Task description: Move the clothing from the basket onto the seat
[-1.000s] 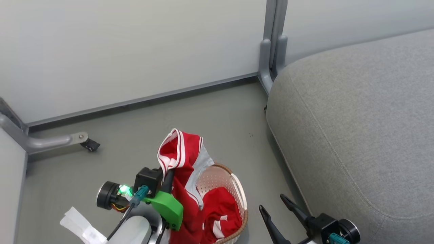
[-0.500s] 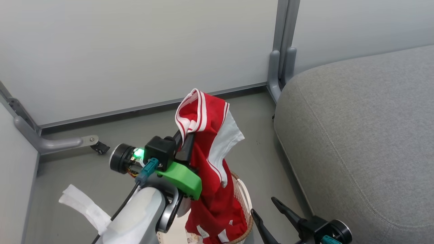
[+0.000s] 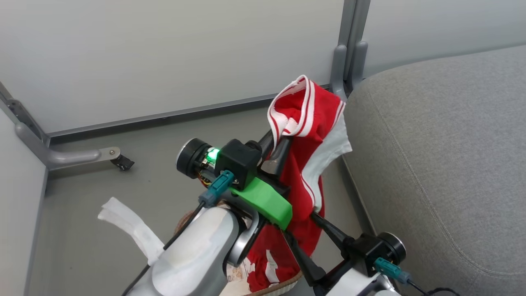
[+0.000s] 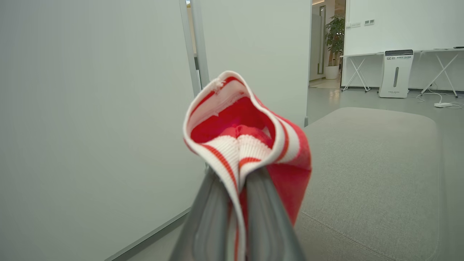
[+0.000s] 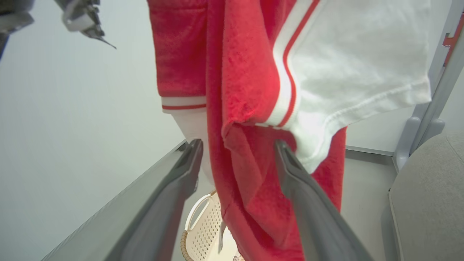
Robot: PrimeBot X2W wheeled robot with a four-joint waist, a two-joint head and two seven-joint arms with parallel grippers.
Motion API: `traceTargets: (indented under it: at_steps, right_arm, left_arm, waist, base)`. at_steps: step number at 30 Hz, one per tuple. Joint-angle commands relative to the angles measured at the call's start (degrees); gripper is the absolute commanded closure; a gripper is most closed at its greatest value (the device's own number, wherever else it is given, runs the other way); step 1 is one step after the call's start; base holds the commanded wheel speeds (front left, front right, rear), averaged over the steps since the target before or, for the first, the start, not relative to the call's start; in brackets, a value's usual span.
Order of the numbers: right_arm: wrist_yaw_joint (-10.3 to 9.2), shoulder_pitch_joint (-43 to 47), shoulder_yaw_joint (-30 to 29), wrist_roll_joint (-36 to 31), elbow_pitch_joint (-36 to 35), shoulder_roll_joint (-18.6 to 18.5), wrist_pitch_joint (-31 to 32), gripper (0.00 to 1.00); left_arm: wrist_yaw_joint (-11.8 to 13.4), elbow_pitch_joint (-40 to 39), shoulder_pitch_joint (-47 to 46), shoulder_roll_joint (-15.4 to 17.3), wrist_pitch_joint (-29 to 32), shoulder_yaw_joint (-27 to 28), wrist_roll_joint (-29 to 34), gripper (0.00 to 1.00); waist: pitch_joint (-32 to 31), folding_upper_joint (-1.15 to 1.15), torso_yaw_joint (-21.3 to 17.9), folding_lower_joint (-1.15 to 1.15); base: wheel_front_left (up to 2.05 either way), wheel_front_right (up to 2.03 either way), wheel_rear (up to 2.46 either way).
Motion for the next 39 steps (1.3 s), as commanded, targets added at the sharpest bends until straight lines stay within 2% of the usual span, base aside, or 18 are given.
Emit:
traceTargets:
  at_steps: [1,12,13,14,15,21,31,32,33,34,35,39]
  right_arm:
    - [-0.02,-0.93,0.26,0.20,0.23,-0.20,-0.28,0.00]
    - [-0.02,-2.80,-2.05,-0.89,2.88,-0.20,-0.28,0.00]
    - [-0.02,-2.79,-2.17,-1.06,3.01,-0.20,-0.28,0.34]
    - [-0.02,-2.77,-2.24,-1.16,3.15,-0.21,-0.28,0.79]
    - [-0.02,-2.70,-1.90,-1.03,3.59,-0.21,-0.28,1.00]
    - [-0.02,-2.99,0.30,-1.11,4.49,-0.20,-0.28,1.00]
    - [-0.02,-1.62,0.29,-1.89,4.00,-0.20,-0.28,1.00]
    - [-0.02,-1.56,0.28,-1.99,3.98,-0.20,-0.28,1.00]
    - [-0.02,-1.43,0.26,-2.10,3.93,-0.20,-0.28,1.00]
    - [-0.02,-1.35,0.25,-2.11,3.90,-0.20,-0.28,1.00]
    - [-0.02,-1.26,0.27,-2.15,3.86,-0.20,-0.28,1.00]
    - [-0.02,-0.93,0.12,-2.57,3.64,-0.20,-0.28,1.00]
  left_arm:
    - [-0.26,-0.48,-0.99,-0.35,0.38,-0.40,-0.17,1.00]
    - [-0.76,-4.06,-0.59,-2.39,2.76,-5.45,-1.91,1.00]
    - [-0.73,-4.38,-0.57,-2.43,2.85,-5.90,-1.84,1.00]
    - [-0.67,-4.68,-0.56,-2.47,2.95,-6.18,-1.86,1.00]
    - [-0.63,-4.90,-0.55,-2.51,3.13,-6.41,-1.89,1.00]
    - [0.13,-4.33,0.80,-1.55,3.18,-6.66,-1.99,1.00]
    - [0.47,-2.16,1.99,-1.09,1.97,-6.58,-2.69,0.98]
    - [0.55,-2.03,2.00,-1.10,1.94,-6.56,-2.73,0.81]
    - [0.63,-1.83,1.99,-1.09,1.86,-6.53,-2.80,0.53]
    - [0.71,-1.68,1.98,-1.03,1.80,-6.46,-2.80,0.16]
    - [0.86,-1.55,1.92,-0.94,1.70,-6.35,-2.73,0.00]
    - [0.93,-1.09,1.88,-0.70,1.44,-6.31,-2.84,0.00]
  waist:
    - [0.36,0.00,0.34,0.01]
    - [0.68,0.00,2.10,0.01]
    - [0.64,0.00,2.25,0.01]
    - [0.61,0.00,2.34,0.01]
    - [0.57,0.00,2.40,0.01]
    - [0.43,0.00,2.20,0.01]
    - [0.17,0.00,2.37,0.01]
    - [0.17,0.00,2.40,0.01]
    - [0.16,0.00,2.42,0.01]
    - [0.16,0.00,2.42,0.01]
    - [0.16,0.00,2.40,0.01]
    - [0.29,0.00,2.23,0.01]
  base:
    - [0.00,0.00,0.00]
    - [0.00,0.00,0.00]
    - [0.00,0.00,0.00]
    - [0.00,0.00,0.00]
    - [0.00,0.00,0.00]
    - [0.00,0.00,0.00]
    - [0.00,0.00,0.00]
    - [0.00,0.00,0.00]
    - [0.00,0.00,0.00]
    - [0.00,0.00,0.00]
    - [0.00,0.00,0.00]
    - [0.00,0.00,0.00]
